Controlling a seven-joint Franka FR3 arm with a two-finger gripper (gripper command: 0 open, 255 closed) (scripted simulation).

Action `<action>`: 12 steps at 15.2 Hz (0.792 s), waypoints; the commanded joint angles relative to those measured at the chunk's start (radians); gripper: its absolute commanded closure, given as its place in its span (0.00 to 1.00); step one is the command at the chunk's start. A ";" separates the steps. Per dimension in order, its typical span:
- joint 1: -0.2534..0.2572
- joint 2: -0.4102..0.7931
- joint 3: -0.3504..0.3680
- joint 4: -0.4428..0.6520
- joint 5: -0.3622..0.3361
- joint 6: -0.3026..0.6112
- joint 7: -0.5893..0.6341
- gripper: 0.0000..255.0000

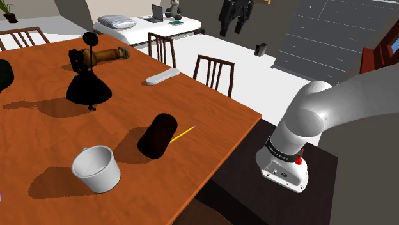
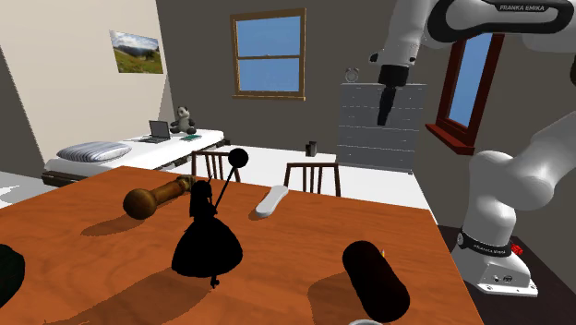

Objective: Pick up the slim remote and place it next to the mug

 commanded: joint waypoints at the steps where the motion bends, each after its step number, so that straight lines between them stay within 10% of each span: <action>1: 0.000 0.000 0.000 0.000 0.000 0.000 0.000 0.00; 12: -0.091 0.326 0.231 0.061 0.061 0.235 0.560 0.00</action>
